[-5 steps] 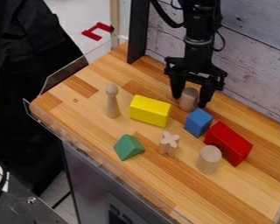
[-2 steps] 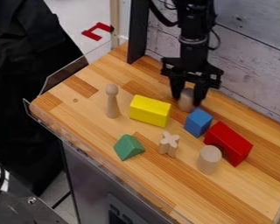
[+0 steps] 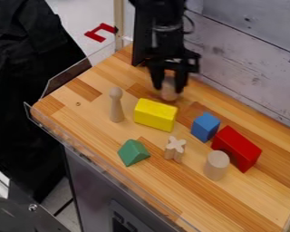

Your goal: Move the cylinder to the left

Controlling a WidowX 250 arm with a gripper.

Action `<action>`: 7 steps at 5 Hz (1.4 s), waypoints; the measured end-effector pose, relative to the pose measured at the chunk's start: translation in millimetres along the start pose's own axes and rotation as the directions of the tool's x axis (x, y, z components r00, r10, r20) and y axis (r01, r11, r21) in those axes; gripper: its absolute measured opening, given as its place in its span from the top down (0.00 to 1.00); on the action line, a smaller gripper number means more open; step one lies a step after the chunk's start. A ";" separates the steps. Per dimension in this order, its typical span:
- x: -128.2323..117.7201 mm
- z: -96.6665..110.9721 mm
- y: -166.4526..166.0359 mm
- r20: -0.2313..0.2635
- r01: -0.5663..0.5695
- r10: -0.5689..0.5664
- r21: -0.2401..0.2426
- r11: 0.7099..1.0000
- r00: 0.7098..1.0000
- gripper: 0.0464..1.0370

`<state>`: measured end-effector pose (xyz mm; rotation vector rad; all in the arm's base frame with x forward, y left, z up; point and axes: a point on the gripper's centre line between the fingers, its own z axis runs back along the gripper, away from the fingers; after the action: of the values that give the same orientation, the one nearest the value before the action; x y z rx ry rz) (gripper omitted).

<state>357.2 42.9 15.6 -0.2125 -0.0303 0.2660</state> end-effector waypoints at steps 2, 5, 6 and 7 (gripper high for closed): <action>1.8 9.1 34.7 0.006 -0.057 0.057 -0.016 0.998 0.998 0.51; 3.1 2.2 44.8 -0.055 -0.005 0.010 0.089 0.996 0.998 0.51; 3.1 1.9 45.8 -0.078 0.015 -0.006 0.118 0.993 0.997 0.51; 3.2 1.6 47.3 -0.098 0.024 -0.011 0.128 0.991 0.995 0.51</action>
<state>348.1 88.7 7.1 -0.0962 0.0817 0.2390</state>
